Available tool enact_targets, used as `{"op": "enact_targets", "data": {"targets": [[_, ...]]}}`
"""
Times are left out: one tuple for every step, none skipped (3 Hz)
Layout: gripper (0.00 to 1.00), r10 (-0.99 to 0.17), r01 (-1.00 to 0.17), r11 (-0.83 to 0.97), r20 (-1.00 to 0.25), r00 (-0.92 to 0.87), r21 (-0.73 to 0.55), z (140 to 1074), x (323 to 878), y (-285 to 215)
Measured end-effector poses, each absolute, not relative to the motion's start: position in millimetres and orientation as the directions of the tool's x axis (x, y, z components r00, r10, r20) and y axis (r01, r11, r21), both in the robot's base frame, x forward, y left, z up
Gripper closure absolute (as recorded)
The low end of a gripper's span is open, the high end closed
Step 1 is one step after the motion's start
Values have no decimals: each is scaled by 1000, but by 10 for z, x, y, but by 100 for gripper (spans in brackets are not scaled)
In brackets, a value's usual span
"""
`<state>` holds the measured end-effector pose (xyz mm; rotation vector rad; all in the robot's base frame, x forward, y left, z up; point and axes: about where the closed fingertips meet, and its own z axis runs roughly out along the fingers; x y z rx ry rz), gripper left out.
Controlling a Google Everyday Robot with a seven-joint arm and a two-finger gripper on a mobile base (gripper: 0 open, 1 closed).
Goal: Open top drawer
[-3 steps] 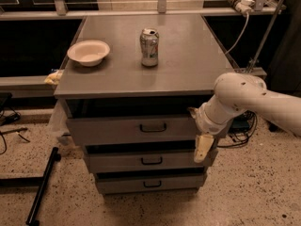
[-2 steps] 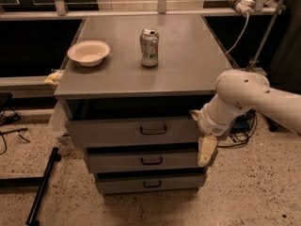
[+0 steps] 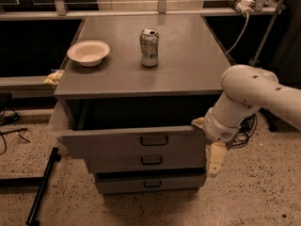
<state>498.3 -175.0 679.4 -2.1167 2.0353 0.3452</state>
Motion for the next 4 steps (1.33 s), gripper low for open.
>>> {"op": "enact_targets", "data": {"targets": [[0,-955,-994,-40,-297,9,98,6756,4773,-1786],[0,-956,-987,-33,-293,-15,158,6786,4552,-1842],[0,-960,-977,-26,-276,-34,211,7007,4296,-1910],[0,-960,-977,-26,-276,-34,211,7007,4296,-1910]]}}
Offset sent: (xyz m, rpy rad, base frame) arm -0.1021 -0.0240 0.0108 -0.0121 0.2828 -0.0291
